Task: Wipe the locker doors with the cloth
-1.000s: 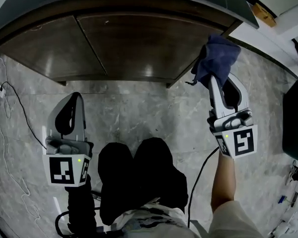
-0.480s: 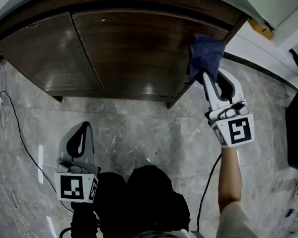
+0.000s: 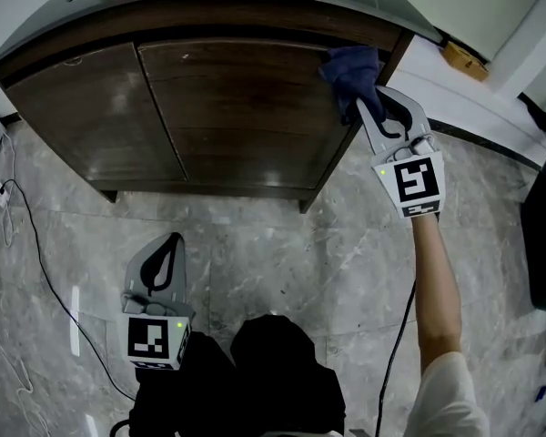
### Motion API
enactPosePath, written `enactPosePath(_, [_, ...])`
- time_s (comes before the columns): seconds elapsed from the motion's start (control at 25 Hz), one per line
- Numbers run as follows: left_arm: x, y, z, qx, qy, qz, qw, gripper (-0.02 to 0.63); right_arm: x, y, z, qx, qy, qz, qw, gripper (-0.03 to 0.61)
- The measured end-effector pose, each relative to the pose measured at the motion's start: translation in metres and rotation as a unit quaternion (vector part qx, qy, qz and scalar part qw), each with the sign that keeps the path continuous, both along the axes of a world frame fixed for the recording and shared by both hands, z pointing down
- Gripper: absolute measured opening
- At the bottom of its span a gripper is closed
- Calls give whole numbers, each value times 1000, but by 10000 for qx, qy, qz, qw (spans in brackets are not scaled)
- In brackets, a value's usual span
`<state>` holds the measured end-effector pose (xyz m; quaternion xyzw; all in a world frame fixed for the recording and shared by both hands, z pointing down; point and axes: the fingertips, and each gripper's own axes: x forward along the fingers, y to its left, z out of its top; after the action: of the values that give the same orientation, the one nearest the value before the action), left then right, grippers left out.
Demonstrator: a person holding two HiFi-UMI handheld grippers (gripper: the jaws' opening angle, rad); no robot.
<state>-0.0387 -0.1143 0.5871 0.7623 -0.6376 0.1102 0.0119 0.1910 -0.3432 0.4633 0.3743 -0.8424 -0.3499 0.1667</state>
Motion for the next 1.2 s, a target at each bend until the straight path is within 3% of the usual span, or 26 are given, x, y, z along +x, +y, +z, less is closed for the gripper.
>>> enactPosePath(0.24, [-7, 3, 2, -18, 42, -115, 9999, 3, -10, -4, 33, 64, 271, -109, 9996, 75])
enactPosePath(0.48, [-11, 5, 8, -55, 27, -176, 9998, 3, -6, -4, 138, -194, 977, -26, 9950, 75])
enactPosePath(0.76, [-21, 7, 13, -105, 33, -331, 9994, 3, -10, -1, 256, -437, 1841, -73, 9819, 74])
enactPosePath(1.0, [-26, 11, 20, -179, 3, -421, 9990, 3, -7, 2, 355, -1040, 2550, -80, 9613, 74])
enactPosePath(1.2, [-30, 12, 22, -200, 30, -469, 9987, 3, -9, 2, 384, -1283, 2704, 91, 9541, 72])
